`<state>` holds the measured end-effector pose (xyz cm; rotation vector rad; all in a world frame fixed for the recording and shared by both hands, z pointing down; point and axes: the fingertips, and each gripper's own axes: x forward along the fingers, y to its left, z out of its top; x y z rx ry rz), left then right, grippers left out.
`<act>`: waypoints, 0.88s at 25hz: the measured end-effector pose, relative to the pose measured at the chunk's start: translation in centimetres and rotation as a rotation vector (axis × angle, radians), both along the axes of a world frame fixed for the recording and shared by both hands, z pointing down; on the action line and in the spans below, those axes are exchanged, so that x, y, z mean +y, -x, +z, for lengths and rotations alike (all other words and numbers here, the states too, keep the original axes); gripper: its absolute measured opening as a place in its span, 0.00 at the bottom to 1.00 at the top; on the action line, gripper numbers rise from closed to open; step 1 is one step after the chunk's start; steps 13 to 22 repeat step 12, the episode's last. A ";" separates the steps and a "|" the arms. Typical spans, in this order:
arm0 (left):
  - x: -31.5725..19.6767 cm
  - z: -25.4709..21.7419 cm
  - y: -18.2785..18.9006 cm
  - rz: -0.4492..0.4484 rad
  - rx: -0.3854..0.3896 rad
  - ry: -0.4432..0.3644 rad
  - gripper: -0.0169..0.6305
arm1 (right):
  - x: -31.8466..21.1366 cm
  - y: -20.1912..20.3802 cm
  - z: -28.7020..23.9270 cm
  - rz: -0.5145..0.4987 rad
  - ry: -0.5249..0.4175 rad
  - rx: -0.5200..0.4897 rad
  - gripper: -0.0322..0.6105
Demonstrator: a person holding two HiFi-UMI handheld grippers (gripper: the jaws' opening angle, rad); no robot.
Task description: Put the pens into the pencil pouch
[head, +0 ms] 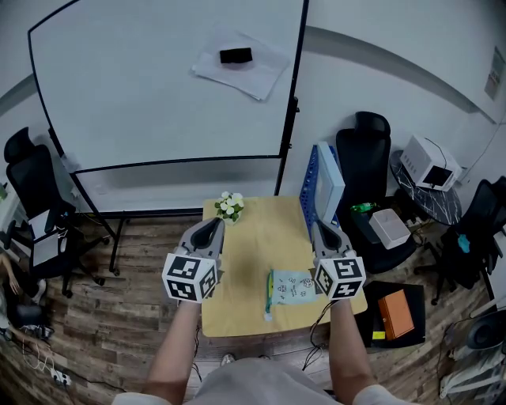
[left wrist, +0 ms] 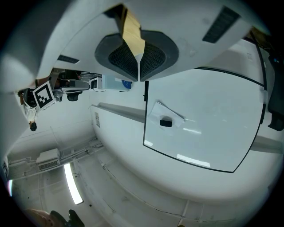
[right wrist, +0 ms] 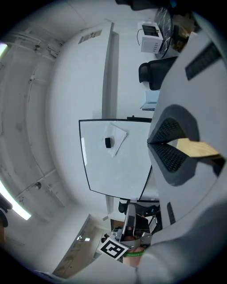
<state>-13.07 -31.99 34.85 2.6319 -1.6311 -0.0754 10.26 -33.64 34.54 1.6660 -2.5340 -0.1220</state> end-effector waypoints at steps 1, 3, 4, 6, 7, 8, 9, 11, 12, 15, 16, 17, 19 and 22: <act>0.0 0.0 0.0 -0.001 -0.001 0.000 0.06 | 0.0 0.0 0.0 -0.002 -0.001 -0.001 0.05; 0.0 -0.1 0.0 -0.003 -0.002 0.000 0.06 | 0.0 0.1 -0.2 -0.006 -0.004 -0.002 0.05; -0.1 -0.1 0.0 -0.005 -0.003 0.000 0.06 | 0.0 0.1 -0.3 -0.008 -0.004 -0.003 0.05; -0.1 -0.2 0.0 -0.007 -0.003 0.000 0.06 | 0.0 0.1 -0.3 -0.011 -0.004 -0.004 0.05; -0.2 -0.2 0.1 -0.008 -0.004 0.000 0.06 | 0.0 0.2 -0.3 -0.012 -0.005 -0.004 0.05; -0.2 -0.2 0.1 -0.009 -0.005 0.000 0.06 | 0.0 0.3 -0.3 -0.014 -0.006 -0.004 0.05; -0.3 -0.2 0.1 -0.010 -0.006 0.000 0.06 | -0.1 0.3 -0.4 -0.016 -0.006 -0.003 0.05; -0.4 -0.2 0.1 -0.013 -0.006 -0.001 0.06 | -0.1 0.4 -0.4 -0.020 -0.008 -0.002 0.05; -0.4 -0.3 0.1 -0.015 -0.006 -0.001 0.06 | -0.1 0.5 -0.4 -0.023 -0.008 -0.001 0.05; -0.4 -0.3 0.1 -0.015 -0.006 -0.001 0.06 | -0.1 0.5 -0.4 -0.023 -0.008 -0.001 0.05; -0.4 -0.3 0.1 -0.015 -0.006 -0.001 0.06 | -0.1 0.5 -0.4 -0.023 -0.008 -0.001 0.05; -0.4 -0.3 0.1 -0.015 -0.006 -0.001 0.06 | -0.1 0.5 -0.4 -0.023 -0.008 -0.001 0.05; -0.4 -0.3 0.1 -0.015 -0.006 -0.001 0.06 | -0.1 0.5 -0.4 -0.023 -0.008 -0.001 0.05; -0.4 -0.3 0.1 -0.015 -0.006 -0.001 0.06 | -0.1 0.5 -0.4 -0.023 -0.008 -0.001 0.05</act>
